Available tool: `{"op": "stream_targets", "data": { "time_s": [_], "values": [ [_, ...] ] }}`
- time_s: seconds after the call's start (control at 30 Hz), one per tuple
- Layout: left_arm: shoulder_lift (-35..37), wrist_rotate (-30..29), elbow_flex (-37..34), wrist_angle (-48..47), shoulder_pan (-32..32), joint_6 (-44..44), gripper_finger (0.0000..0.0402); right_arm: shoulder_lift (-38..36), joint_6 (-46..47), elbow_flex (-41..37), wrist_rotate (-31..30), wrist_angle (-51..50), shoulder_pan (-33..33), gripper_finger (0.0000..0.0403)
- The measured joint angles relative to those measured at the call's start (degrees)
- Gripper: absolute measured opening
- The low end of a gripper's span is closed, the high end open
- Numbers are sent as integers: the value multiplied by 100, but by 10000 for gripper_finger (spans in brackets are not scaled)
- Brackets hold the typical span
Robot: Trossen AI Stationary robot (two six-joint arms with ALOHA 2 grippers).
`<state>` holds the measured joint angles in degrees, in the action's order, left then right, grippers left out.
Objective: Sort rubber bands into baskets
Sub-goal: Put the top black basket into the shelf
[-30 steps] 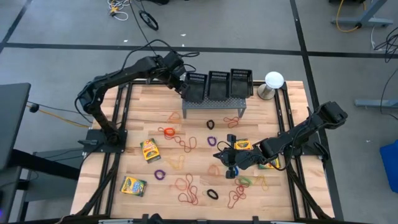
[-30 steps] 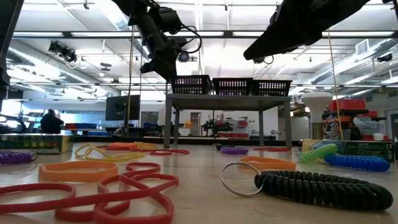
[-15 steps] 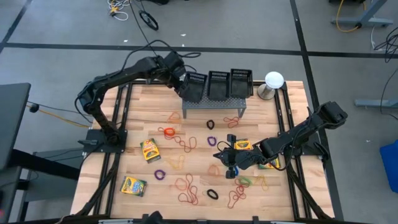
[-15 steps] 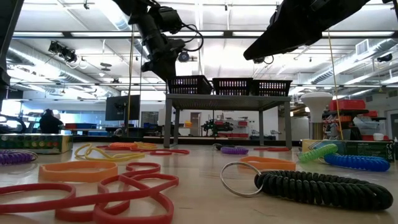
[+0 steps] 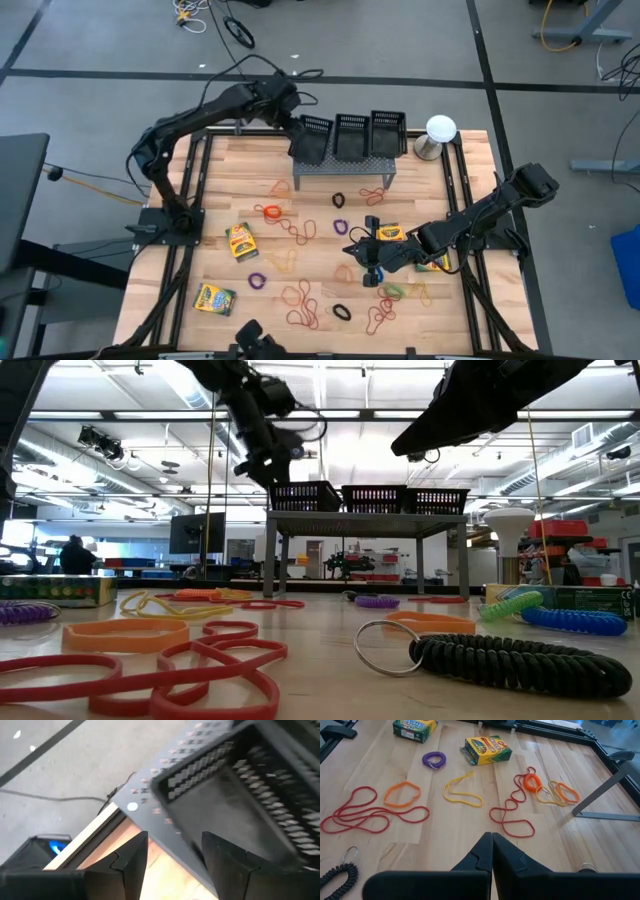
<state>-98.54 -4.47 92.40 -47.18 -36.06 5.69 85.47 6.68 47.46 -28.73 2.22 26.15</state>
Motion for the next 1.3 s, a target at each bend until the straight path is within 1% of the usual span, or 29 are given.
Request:
{"op": "stream_targets", "data": {
  "time_s": [0.1, 0.2, 0.3, 0.47, 0.53, 0.6, 0.73, 0.87, 0.97, 1.07, 1.3],
  "values": [
    [-127, 98, 0, 3, -100, 120, 179, 0, -2, 0, 0, 15, 0, 7],
    [-185, 206, 0, 0, -127, 294, 153, 0, -6, 0, 0, 15, 0, 7],
    [-188, 213, 0, -27, -153, 457, 112, 0, -7, 0, 0, 13, 0, 7],
    [-186, 239, 0, -23, -140, 901, 33, 0, -7, 0, 0, 13, 6, 7],
    [-181, 273, 3, -7, -137, 1172, 16, 0, -9, 0, 0, 13, 10, 7],
    [-181, 274, 4, -5, -137, 1416, 16, 0, -9, 0, 0, 13, 13, 7],
    [-181, 262, 4, -11, -137, 1936, 30, 0, -9, 0, 0, 13, 13, 7],
    [-181, 235, 4, 92, -137, 2443, 22, 0, -9, 0, 0, 13, 13, 7],
    [-181, 124, 4, 248, -119, 2892, 17, 0, -9, 0, 0, 13, 13, 7],
    [-181, 58, 4, 416, -44, 3306, 21, 0, -9, 0, 0, 13, 13, 7],
    [-181, -269, 4, 401, 188, 4097, 25, 0, -9, 0, 33, 13, 18, 7]
  ]
}}
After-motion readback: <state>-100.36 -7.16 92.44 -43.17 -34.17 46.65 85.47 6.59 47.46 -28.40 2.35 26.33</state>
